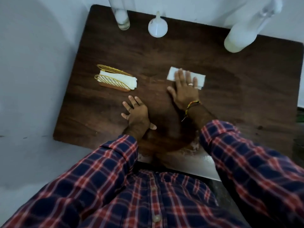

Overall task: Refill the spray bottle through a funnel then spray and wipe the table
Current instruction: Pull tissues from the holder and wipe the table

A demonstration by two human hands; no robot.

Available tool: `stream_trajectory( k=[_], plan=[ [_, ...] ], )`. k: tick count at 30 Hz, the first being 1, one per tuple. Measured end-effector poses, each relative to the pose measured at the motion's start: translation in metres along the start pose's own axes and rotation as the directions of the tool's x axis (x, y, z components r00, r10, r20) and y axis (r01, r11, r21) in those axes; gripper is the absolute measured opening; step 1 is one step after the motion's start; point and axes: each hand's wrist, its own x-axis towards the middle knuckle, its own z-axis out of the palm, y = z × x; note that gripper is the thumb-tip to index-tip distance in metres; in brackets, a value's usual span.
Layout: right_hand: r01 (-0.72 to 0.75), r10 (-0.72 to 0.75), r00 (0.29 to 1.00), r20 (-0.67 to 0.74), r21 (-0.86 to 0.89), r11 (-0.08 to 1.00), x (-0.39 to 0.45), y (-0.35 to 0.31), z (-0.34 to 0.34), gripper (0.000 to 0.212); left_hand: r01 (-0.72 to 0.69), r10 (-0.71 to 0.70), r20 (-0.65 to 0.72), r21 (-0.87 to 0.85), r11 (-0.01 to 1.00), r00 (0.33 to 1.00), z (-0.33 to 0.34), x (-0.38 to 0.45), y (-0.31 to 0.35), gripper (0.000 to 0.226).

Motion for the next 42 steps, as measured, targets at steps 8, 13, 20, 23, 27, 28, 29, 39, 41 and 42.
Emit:
stream_trajectory(
  k=[8, 13, 20, 23, 27, 28, 29, 39, 41, 42],
  plan=[
    [0.124, -0.123, 0.988, 0.091, -0.01, 0.992, -0.011, -0.032, 0.0, 0.079, -0.008, 0.009, -0.052, 0.022, 1.0, 0.999, 0.002, -0.003, 0.003, 0.153],
    [0.112, -0.112, 0.993, 0.046, -0.016, 0.994, -0.071, -0.009, 0.014, 0.076, -0.022, 0.023, -0.051, 0.028, 0.999, 0.998, 0.003, -0.003, -0.003, 0.153],
    [0.016, -0.016, 0.997, 0.069, -0.002, 1.0, -0.056, -0.026, 0.008, 0.075, -0.046, 0.047, -0.06, 0.016, 0.999, 0.997, 0.002, -0.008, -0.004, 0.149],
    [0.195, -0.186, 0.973, 0.137, -0.054, 0.979, -0.114, -0.041, 0.028, 0.075, -0.077, 0.078, -0.089, 0.015, 0.997, 0.993, 0.006, -0.009, -0.009, 0.149],
    [-0.046, 0.046, 0.996, 0.079, -0.003, 0.999, -0.118, -0.015, 0.029, 0.07, -0.157, 0.155, -0.098, -0.007, 0.988, 0.983, 0.009, -0.009, -0.021, 0.147],
    [-0.098, 0.095, 0.991, 0.099, 0.023, 0.995, -0.11, -0.011, 0.026, 0.069, -0.204, 0.199, -0.119, -0.036, 0.978, 0.973, 0.012, -0.008, -0.027, 0.144],
    [-0.121, 0.117, 0.987, 0.114, 0.029, 0.992, -0.103, -0.011, 0.023, 0.069, -0.255, 0.24, -0.156, -0.086, 0.963, 0.958, 0.016, -0.008, -0.034, 0.139],
    [0.06, -0.048, 0.985, 0.165, -0.071, 0.996, -0.208, -0.055, 0.057, 0.077, -0.512, 0.509, -0.297, 0.077, 0.856, 0.807, 0.076, -0.036, -0.085, 0.068],
    [-0.099, 0.101, 0.986, 0.133, -0.022, 0.995, -0.202, -0.045, 0.055, 0.075, -0.544, 0.552, -0.263, 0.108, 0.832, 0.791, 0.079, -0.038, -0.085, 0.065],
    [-0.145, 0.144, 0.981, 0.132, 0.002, 0.989, -0.194, -0.044, 0.051, 0.075, -0.558, 0.571, -0.256, 0.128, 0.82, 0.78, 0.079, -0.038, -0.084, 0.064]
  ],
)
